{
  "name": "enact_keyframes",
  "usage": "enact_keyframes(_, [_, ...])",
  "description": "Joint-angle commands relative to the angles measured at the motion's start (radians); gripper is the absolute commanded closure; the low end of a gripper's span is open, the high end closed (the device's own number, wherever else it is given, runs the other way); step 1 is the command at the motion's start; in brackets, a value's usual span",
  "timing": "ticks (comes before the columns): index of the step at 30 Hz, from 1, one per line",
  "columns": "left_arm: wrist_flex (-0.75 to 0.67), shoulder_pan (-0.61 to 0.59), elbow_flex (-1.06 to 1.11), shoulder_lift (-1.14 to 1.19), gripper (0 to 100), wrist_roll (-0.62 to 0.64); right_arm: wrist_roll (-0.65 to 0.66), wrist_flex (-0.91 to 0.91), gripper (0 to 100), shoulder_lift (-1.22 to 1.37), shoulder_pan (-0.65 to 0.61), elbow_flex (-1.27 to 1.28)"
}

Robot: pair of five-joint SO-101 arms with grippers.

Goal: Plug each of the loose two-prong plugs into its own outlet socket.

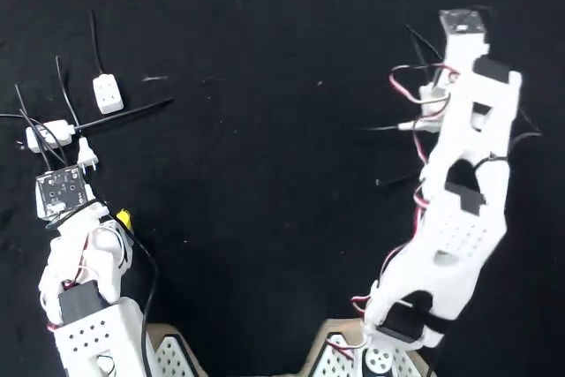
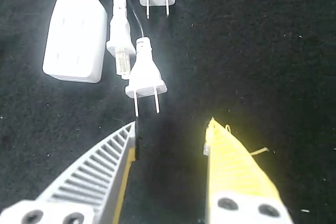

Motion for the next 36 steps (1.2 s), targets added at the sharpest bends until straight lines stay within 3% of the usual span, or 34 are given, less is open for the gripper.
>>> enact_keyframes(1, [-0.020, 0.013, -0.045, -0.008, 78, 0.005, -0.011, 0.080, 98.8, 0.094, 0.041, -0.280])
enact_keyframes(10, [-0.021, 0.013, -0.044, -0.008, 78, 0.005, -0.008, 0.284, 98.2, 0.386, 0.038, -0.763])
enact_keyframes(17, [-0.021, 0.013, -0.044, -0.008, 78, 0.005, -0.006, 0.419, 77.0, 0.533, 0.032, -1.066])
enact_keyframes(21, [-0.021, 0.013, -0.044, -0.008, 78, 0.005, -0.006, 0.457, 75.9, 0.573, 0.034, -1.210])
enact_keyframes(32, [-0.021, 0.015, -0.044, -0.008, 78, 0.005, -0.017, 0.574, 75.9, 0.421, -0.037, -1.185])
enact_keyframes(36, [-0.021, 0.016, -0.042, -0.008, 78, 0.005, -0.123, 0.575, 75.9, 0.320, -0.066, -1.116])
